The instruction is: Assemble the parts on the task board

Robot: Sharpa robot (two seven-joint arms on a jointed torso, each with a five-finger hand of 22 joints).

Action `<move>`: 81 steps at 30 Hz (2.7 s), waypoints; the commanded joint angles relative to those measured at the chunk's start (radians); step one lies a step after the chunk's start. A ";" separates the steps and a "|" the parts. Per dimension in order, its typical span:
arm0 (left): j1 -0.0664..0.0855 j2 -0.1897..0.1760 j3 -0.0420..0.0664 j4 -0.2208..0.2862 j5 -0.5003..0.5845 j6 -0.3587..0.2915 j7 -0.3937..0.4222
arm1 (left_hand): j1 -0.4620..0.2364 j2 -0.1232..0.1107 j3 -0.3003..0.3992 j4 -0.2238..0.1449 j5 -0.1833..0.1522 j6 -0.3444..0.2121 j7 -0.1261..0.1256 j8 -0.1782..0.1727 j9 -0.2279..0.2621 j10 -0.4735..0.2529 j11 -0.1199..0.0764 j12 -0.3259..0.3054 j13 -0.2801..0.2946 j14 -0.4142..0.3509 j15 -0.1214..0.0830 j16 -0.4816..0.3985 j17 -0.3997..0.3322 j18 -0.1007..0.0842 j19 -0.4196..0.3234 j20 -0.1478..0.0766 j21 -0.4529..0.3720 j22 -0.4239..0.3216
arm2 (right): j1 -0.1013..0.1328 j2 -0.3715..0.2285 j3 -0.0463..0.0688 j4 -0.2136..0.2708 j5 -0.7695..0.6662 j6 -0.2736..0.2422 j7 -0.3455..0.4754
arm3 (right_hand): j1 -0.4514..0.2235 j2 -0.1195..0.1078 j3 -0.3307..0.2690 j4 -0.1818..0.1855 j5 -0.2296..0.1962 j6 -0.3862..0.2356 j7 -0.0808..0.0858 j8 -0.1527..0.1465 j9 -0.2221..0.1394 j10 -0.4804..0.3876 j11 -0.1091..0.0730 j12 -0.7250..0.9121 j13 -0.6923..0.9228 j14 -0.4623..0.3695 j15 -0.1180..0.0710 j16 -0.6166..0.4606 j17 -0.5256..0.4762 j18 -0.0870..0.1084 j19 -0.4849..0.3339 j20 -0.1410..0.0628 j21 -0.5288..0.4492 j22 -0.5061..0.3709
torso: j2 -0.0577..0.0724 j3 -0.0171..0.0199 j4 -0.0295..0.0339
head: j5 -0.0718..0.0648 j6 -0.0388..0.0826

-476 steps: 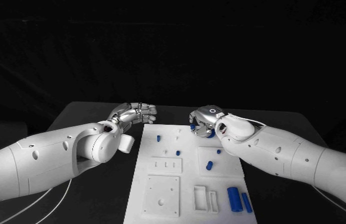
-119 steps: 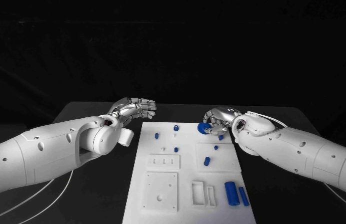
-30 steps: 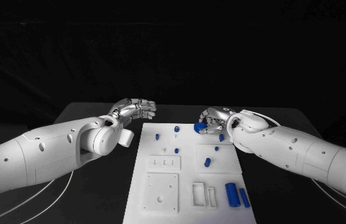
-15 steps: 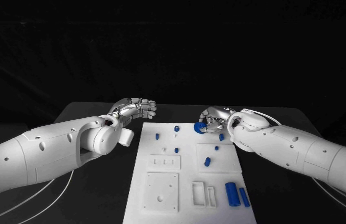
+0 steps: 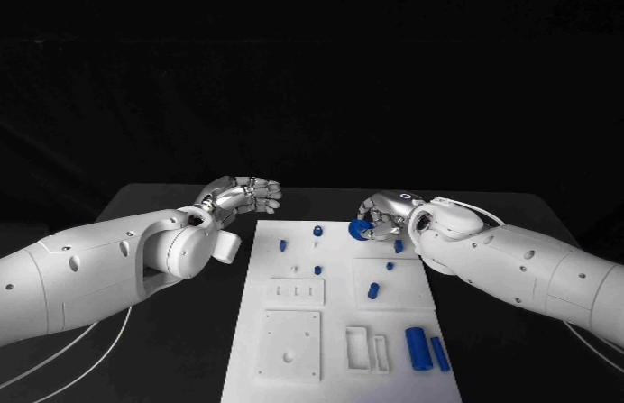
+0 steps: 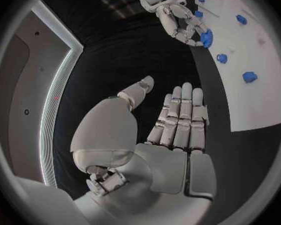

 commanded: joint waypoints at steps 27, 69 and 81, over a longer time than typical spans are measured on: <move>0.001 0.001 0.001 0.002 -0.003 0.013 0.005 | -0.006 0.000 0.001 0.005 0.002 0.003 0.017 0.000 -0.002 -0.001 0.005 -0.007 -0.001 0.000 0.006 -0.005 0.002 0.020 -0.006 0.002 0.006 0.020 | -0.029 0.000 -0.016 0.007 -0.065 0.062 0.007 | -0.016 0.038 0.087 0.041 -0.113 0.161 -0.012 0.067 0.020 -0.037 -0.021 0.008 -0.002 0.007 -0.035 -0.006 0.001 0.101 0.000 0.005 0.006 0.016 | 0.000 -0.0005 0.0011 | 0.001 -0.003; 0.001 -0.003 0.001 0.004 -0.005 0.005 0.005 | -0.005 0.001 0.002 0.005 0.002 0.003 0.017 0.001 -0.002 0.000 0.004 -0.007 -0.001 0.000 0.006 -0.005 0.003 0.020 -0.006 0.002 0.007 0.020 | -0.009 -0.048 -0.003 0.303 -0.437 -0.167 -0.191 | 0.018 -0.064 0.172 0.121 -0.129 0.186 -0.025 0.079 0.047 0.002 -0.033 0.010 0.008 0.027 -0.047 -0.002 0.007 0.101 0.035 -0.013 0.012 0.010 | 0.000 -0.0011 0.0012 | 0.009 0.006; 0.001 -0.002 0.001 0.006 -0.005 0.004 0.005 | -0.005 0.001 0.002 0.005 0.002 0.003 0.017 0.001 -0.002 0.000 0.004 -0.007 -0.001 0.001 0.006 -0.005 0.003 0.020 -0.006 0.002 0.007 0.020 | -0.010 0.014 -0.016 0.281 -0.446 -0.156 -0.188 | 0.020 -0.069 0.176 0.129 -0.130 0.186 -0.025 0.079 0.049 0.004 -0.034 0.009 0.008 0.027 -0.047 -0.002 0.007 0.101 0.037 -0.014 0.012 0.010 | 0.000 -0.0027 0.0021 | 0.012 0.008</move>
